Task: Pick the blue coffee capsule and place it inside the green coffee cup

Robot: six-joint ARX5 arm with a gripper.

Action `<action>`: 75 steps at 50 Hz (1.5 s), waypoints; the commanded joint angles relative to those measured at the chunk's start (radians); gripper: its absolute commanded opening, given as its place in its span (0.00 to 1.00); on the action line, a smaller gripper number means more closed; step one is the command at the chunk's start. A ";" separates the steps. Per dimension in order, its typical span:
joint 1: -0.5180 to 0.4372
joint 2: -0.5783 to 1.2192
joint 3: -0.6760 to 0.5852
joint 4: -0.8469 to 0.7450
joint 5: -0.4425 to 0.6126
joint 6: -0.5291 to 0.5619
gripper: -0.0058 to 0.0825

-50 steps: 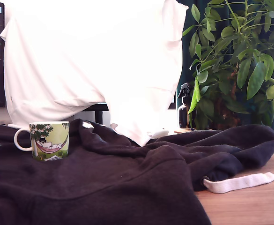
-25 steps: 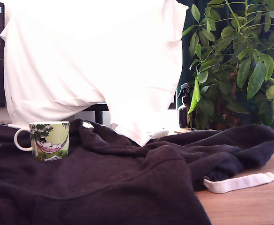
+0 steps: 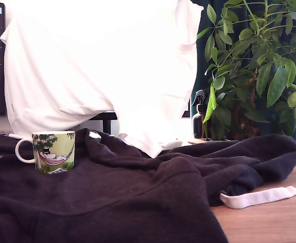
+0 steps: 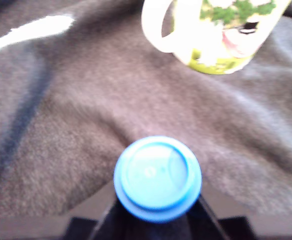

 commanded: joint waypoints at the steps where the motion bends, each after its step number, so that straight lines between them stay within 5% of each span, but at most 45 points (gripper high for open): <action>1: -0.005 -0.059 0.003 -0.012 0.005 -0.003 0.27; 27: -0.005 -0.282 0.004 -0.167 0.001 0.033 0.28; 35: -0.005 -0.282 0.005 -0.150 -0.006 0.050 0.44; 43: -0.005 -0.282 0.009 -0.151 -0.027 0.058 0.40; 50: -0.005 -0.282 0.010 -0.152 -0.026 0.058 0.23; 75: -0.006 -0.280 0.092 -0.033 0.064 0.022 0.25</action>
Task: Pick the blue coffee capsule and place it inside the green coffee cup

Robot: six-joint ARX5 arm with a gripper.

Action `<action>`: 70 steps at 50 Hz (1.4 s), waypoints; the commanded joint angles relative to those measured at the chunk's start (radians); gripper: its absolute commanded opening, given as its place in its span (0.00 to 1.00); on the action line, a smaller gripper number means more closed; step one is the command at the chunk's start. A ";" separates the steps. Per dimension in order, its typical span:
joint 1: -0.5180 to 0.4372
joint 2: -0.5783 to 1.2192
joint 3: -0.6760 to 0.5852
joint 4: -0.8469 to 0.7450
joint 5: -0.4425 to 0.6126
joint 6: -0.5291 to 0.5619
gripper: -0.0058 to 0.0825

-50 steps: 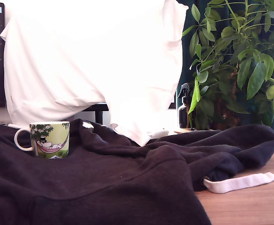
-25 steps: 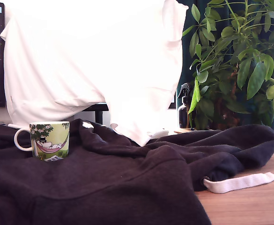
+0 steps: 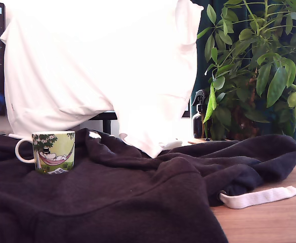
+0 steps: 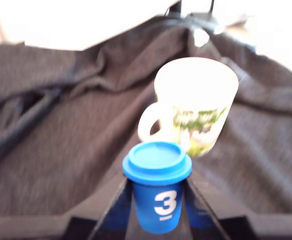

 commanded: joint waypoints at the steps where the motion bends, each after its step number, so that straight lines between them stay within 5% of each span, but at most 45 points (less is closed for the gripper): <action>1: -0.005 -0.002 0.022 0.033 0.021 -0.010 0.26; 26: -0.103 0.293 0.108 0.243 0.021 -0.042 0.28; 55: -0.105 0.535 0.298 0.190 0.021 -0.031 0.28; 57: -0.105 0.535 0.303 0.176 0.021 -0.027 0.35; 64: -0.105 0.535 0.338 0.084 0.021 -0.024 0.89; 70: -0.110 0.535 0.367 0.031 0.021 -0.024 0.94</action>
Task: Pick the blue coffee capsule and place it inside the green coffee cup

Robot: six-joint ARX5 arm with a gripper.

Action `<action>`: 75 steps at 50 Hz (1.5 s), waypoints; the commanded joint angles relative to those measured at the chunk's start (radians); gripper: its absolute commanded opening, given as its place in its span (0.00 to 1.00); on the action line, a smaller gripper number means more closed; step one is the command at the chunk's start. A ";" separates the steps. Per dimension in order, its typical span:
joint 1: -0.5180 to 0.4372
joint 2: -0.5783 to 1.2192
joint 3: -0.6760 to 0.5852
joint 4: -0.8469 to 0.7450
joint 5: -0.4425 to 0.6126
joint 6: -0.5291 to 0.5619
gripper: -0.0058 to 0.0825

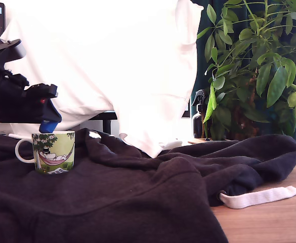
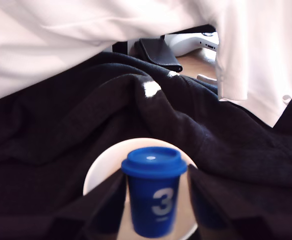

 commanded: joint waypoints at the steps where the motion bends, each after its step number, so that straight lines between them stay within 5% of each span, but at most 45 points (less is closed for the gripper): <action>1: -0.007 0.011 0.019 0.002 0.003 0.005 0.94; 23: -0.007 -0.035 0.093 -0.168 0.015 0.027 0.88; 27: -0.003 -0.076 0.093 -0.217 0.005 0.034 0.73; 35: 0.011 -0.183 0.093 -0.328 0.002 0.058 0.19; 39: 0.021 -0.235 0.093 -0.370 -0.003 0.058 0.03; 75: 0.085 -0.607 0.093 -0.634 -0.108 0.077 0.04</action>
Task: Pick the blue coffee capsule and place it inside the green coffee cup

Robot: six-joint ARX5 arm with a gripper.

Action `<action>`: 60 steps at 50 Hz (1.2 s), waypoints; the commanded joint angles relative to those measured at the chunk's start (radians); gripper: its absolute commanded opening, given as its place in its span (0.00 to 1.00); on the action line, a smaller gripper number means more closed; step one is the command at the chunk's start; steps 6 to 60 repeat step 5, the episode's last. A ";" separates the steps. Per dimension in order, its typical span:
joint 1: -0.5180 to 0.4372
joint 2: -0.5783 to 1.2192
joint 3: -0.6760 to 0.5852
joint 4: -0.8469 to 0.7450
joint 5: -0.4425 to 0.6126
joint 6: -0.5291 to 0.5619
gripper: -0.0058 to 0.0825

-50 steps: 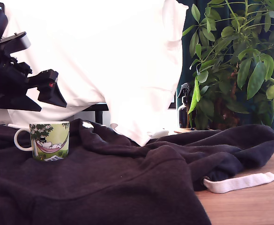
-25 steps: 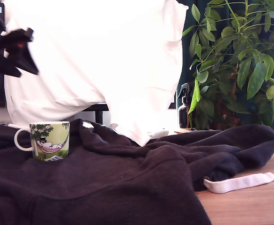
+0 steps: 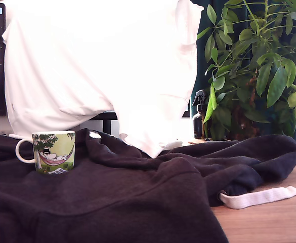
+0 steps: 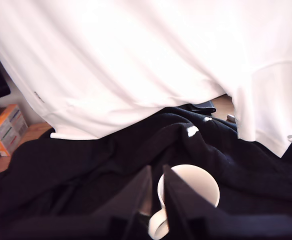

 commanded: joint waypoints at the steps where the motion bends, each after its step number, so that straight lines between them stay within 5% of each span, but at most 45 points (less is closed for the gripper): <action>1: 0.003 -0.002 0.000 -0.006 -0.001 0.006 0.04; 60: 0.003 -0.007 0.000 -0.018 -0.001 0.006 0.04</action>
